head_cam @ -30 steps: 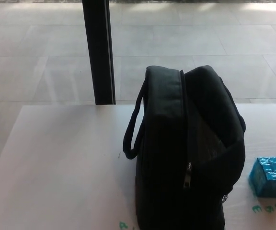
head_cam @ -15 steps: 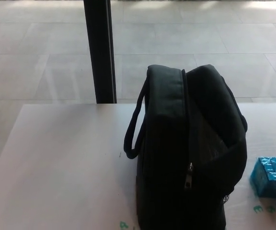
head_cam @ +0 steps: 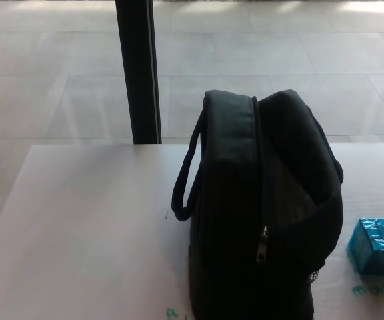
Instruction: The robot uses its right hand to pick up the cube kept on the middle of the desk and put it inside the bag next to it
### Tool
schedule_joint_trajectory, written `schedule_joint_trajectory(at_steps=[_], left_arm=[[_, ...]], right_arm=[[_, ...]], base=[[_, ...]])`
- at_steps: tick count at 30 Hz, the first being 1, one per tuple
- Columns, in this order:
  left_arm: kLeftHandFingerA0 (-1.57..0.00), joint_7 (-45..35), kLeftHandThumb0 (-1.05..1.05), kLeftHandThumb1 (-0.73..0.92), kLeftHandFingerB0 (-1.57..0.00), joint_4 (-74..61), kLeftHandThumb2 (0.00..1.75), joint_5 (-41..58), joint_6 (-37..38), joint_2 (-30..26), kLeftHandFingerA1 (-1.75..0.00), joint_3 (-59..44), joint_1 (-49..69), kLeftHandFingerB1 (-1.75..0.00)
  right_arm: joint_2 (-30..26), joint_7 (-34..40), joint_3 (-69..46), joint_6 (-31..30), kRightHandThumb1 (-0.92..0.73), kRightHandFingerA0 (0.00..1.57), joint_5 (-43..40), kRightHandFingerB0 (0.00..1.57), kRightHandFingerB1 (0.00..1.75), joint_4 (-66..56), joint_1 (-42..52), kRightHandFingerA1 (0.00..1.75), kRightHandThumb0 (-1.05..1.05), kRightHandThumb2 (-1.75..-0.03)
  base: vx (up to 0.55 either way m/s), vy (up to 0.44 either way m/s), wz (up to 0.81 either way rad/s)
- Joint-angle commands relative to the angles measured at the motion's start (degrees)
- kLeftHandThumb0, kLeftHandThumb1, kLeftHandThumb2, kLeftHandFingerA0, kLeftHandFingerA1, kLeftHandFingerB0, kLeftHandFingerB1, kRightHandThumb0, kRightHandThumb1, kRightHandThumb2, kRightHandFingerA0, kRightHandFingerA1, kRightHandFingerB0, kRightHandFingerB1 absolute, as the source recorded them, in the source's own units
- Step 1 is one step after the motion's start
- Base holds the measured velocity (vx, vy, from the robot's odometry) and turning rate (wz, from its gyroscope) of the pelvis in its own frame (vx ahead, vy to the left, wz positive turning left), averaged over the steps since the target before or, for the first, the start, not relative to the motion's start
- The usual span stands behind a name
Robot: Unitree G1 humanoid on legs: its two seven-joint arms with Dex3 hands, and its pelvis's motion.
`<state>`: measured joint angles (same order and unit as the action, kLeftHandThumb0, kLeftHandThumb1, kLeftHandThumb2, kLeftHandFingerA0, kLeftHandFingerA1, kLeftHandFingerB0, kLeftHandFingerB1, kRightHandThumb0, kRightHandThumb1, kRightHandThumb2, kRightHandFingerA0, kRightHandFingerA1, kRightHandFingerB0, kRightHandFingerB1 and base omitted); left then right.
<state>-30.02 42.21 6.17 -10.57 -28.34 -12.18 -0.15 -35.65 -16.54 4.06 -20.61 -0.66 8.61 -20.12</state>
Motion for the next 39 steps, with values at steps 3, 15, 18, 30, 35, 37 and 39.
schedule_joint_trajectory(at_steps=[3, 15, 18, 30, 35, 37, 39], left_arm=[[-0.30, -0.2, -0.74, 0.67, -0.22, 0.1, 0.60, 0.4, -1.1, -0.9, -0.53, -0.1, -0.2, -0.38], [-0.24, -0.5, -0.75, 0.52, -0.17, -0.3, 0.84, 0.9, -2.6, -1.1, -0.56, -0.6, -0.5, -0.47], [-0.25, -0.3, -0.75, 0.53, -0.18, 0.6, 0.86, 0.0, -1.8, -1.3, -0.56, 0.0, -1.3, -0.47], [-0.26, -0.3, -0.76, 0.50, -0.18, 2.0, 0.86, 0.8, -1.5, -0.9, -0.57, -0.6, -2.2, -0.47], [-0.26, -0.2, -0.74, 0.50, -0.18, 1.7, 0.85, 1.2, -2.4, -0.9, -0.57, -1.1, -2.6, -0.47], [-0.27, 0.0, -0.76, 0.49, -0.19, 0.3, 0.86, 1.0, -2.8, -0.9, -0.57, -1.0, -2.0, -0.47], [-0.28, 0.2, -0.78, 0.49, -0.20, 0.9, 0.86, 0.4, -2.1, -1.0, -0.57, -0.5, -2.2, -0.48]], right_arm=[[0.3, 1.4, 3.1, -0.8, -0.69, 0.00, 7.1, 0.00, 0.00, 9.1, -6.0, 0.11, -1.05, -1.06], [1.8, 1.7, 7.9, -2.2, -0.60, 0.00, 12.5, 0.00, 0.01, 15.8, -9.9, 0.14, -1.05, -1.02], [2.5, 0.3, 8.8, -2.6, -0.60, 0.00, 13.1, 0.00, 0.02, 13.2, -8.9, 0.14, -1.05, -1.01], [4.9, -1.9, 12.1, -4.7, -0.58, 0.00, 15.0, 0.00, 0.00, 9.9, -9.0, 0.10, -1.05, -1.01], [3.4, -4.6, 12.9, -6.0, -0.59, 0.00, 15.8, 0.00, 0.00, 10.7, -9.1, 0.15, -1.04, -1.00], [2.7, -5.6, 13.5, -6.0, -0.59, 0.00, 16.6, 0.00, 0.02, 11.4, -9.1, 0.19, -1.02, -0.99], [2.3, -6.3, 14.1, -6.6, -0.53, 0.00, 17.2, 0.00, 0.00, 12.3, -9.3, 0.00, -0.95, -0.78]], base=[[0.00, 0.000, 0.00], [0.00, 0.000, 0.00], [0.00, 0.000, 0.00], [0.00, 0.000, 0.00], [0.00, 0.000, 0.00], [0.00, 0.000, 0.00], [0.00, 0.000, 0.00]])
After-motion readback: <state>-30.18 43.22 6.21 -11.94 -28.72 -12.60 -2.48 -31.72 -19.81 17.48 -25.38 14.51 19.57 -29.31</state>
